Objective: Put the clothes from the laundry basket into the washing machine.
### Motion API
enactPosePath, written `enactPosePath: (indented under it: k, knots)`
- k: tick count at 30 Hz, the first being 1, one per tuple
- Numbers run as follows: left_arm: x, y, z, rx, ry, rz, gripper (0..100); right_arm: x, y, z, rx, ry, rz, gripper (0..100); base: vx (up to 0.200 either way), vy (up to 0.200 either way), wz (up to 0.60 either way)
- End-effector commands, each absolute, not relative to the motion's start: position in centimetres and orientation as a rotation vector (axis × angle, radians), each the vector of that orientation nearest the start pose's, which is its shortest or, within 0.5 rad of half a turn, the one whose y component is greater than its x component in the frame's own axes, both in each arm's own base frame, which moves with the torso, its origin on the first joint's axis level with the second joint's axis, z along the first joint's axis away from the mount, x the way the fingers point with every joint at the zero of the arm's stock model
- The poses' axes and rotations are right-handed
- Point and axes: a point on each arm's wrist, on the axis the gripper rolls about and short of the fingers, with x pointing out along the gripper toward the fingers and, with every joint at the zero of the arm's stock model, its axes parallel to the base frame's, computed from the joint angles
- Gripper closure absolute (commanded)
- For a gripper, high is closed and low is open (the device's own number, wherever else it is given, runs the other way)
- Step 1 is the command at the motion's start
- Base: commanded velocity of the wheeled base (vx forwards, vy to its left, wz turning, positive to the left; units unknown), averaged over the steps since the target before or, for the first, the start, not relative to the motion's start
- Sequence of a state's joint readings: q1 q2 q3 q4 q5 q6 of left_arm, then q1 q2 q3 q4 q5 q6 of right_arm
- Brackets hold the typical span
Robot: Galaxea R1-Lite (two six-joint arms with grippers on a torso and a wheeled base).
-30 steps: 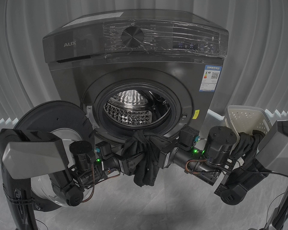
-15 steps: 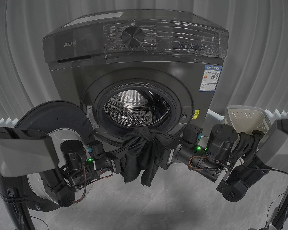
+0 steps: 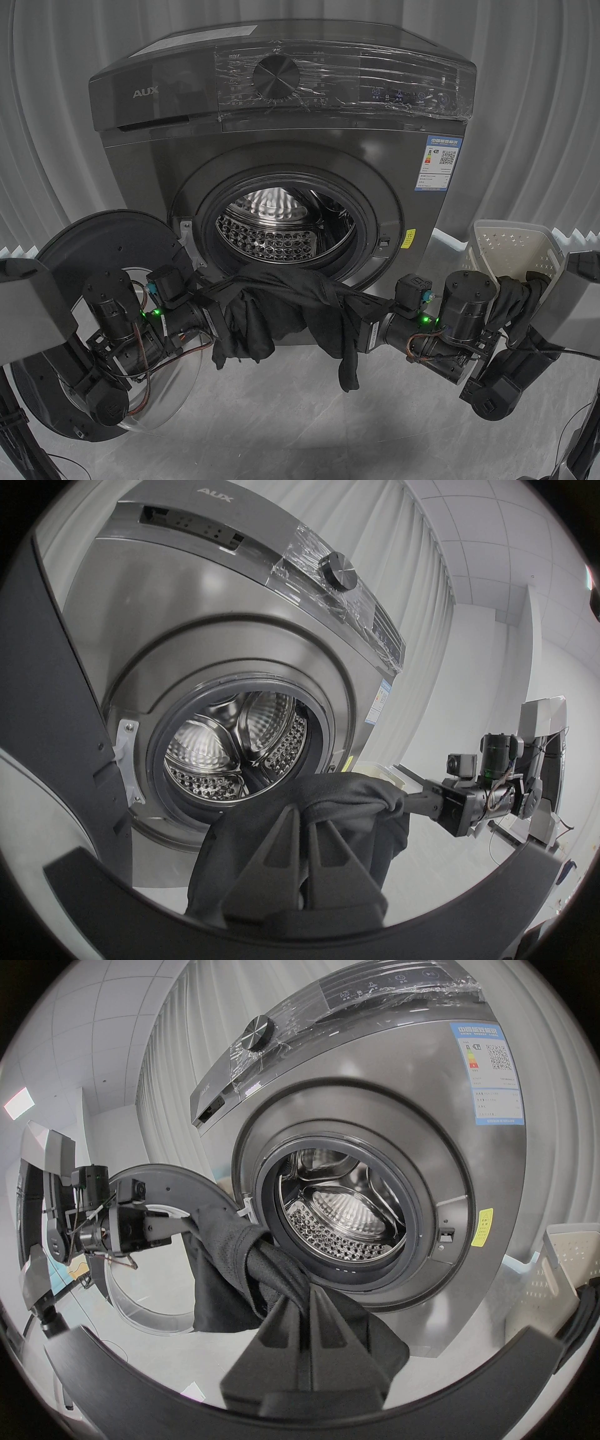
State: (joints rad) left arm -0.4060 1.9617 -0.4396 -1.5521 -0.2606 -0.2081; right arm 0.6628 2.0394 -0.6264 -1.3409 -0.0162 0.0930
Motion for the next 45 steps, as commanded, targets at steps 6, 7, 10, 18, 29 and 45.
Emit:
enactPosePath:
  k: [6,7,10,18,29,45]
  knots:
    - [27.2,-12.2,11.6,-0.198,0.011,-0.666,100,27.0,20.3,9.5,0.059,0.117,0.607,100,0.0,0.0,0.0]
    - [27.2,-12.2,11.6,-0.198,0.011,-0.666,100,27.0,20.3,9.5,0.059,0.117,0.607,100,0.0,0.0,0.0]
    - [27.2,-12.2,11.7,-0.198,0.009,-0.666,100,27.3,20.0,9.7,0.065,0.109,0.58,100,0.0,0.0,0.0]
    - [27.3,-12.2,11.6,-0.196,0.01,-0.663,100,28.4,18.2,9.7,0.072,0.11,0.518,100,0.0,0.0,0.0]
    - [27.2,-12.2,11.7,-0.196,0.005,-0.665,100,28.5,18.1,9.7,0.074,0.108,0.509,100,0.0,0.0,0.0]
    - [27.3,-12.1,11.5,-0.195,0.01,-0.658,100,29.3,16.5,11.0,0.095,0.067,0.43,100,0.0,0.0,0.0]
